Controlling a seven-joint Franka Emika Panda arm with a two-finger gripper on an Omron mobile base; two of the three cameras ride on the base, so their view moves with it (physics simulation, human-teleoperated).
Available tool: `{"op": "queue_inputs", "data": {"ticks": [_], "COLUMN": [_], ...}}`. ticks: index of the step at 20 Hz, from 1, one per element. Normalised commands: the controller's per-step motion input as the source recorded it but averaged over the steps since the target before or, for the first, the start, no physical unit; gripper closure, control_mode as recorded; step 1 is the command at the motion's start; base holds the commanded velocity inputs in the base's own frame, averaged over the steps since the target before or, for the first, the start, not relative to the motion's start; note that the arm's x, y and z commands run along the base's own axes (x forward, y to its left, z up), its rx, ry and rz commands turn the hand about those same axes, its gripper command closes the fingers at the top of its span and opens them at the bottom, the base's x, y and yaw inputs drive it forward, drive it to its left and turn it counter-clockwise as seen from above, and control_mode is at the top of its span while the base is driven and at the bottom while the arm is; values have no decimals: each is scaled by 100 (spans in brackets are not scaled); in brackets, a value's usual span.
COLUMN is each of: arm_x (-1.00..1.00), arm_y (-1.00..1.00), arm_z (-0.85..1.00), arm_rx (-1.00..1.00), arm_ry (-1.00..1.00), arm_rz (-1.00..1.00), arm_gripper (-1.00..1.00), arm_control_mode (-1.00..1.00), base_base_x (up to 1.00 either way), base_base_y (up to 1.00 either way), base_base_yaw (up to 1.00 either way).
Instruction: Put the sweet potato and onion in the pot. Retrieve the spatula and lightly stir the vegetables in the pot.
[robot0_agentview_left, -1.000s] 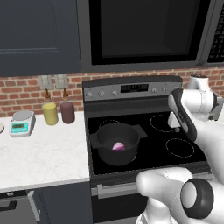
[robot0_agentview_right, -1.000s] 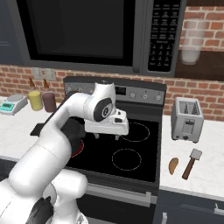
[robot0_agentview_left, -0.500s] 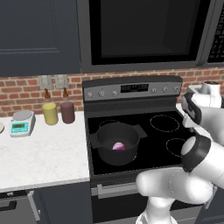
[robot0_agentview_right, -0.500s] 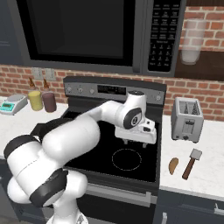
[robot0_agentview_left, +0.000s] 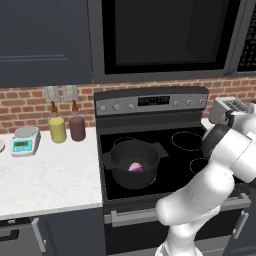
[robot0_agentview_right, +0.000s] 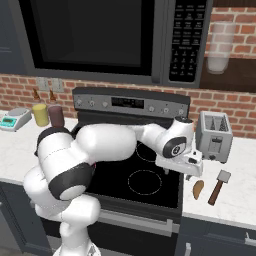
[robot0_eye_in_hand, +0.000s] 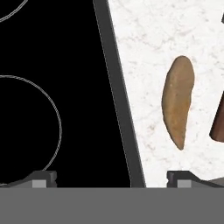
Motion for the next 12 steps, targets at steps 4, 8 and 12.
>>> {"op": "queue_inputs", "data": {"ticks": [4,8,12], "arm_x": [6,18,15], "arm_y": [-16,-17,-18], "arm_z": [-5,-14,-22], "arm_rx": [3,0,3], "arm_ry": [4,10,13], "arm_rz": [0,0,0], "arm_gripper": [-100,-100,-100], "arm_control_mode": [-100,-100,-100], "base_base_x": [0,0,0], "base_base_y": [0,0,0], "base_base_yaw": [0,0,0]}}
